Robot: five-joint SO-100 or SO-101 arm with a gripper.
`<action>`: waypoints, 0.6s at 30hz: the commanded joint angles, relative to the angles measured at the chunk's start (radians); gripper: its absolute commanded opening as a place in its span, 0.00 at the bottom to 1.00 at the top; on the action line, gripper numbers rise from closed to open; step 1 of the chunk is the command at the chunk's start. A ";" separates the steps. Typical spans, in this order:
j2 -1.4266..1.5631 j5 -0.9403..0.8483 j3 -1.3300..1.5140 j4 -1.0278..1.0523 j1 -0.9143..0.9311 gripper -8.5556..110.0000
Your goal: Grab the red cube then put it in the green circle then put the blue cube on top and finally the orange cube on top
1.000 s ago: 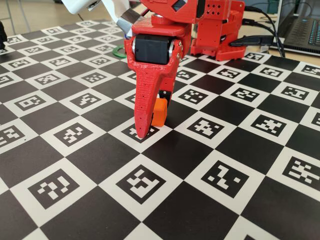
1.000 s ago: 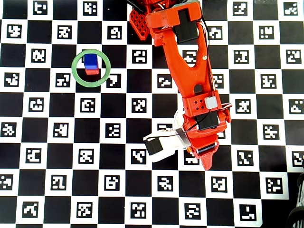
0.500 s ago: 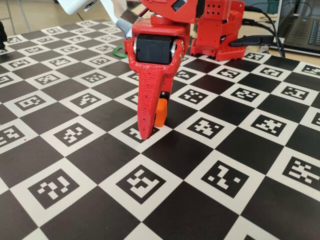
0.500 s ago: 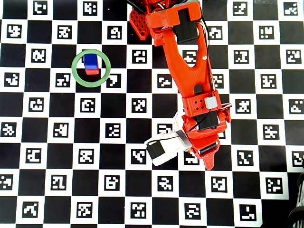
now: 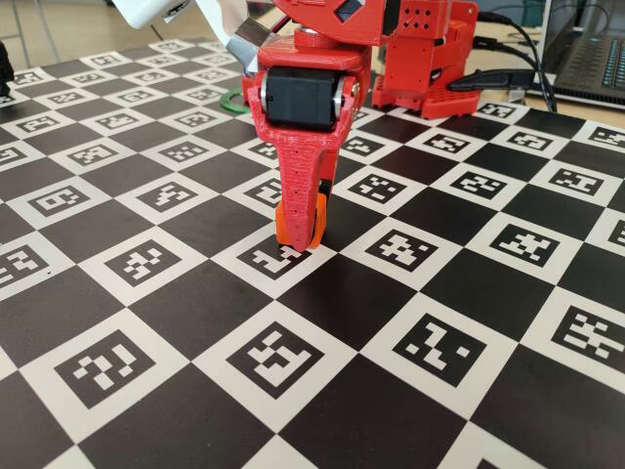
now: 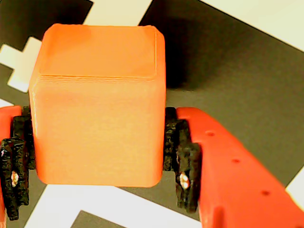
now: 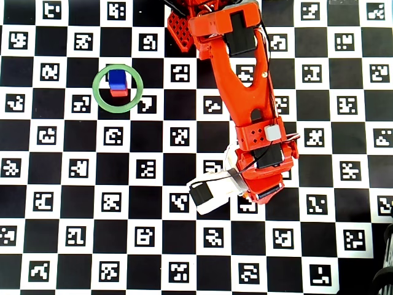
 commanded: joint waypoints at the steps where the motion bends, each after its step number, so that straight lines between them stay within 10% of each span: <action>1: 0.025 -0.002 -0.005 -0.012 0.006 0.18; 18: 0.365 -0.061 -0.127 0.347 0.095 0.16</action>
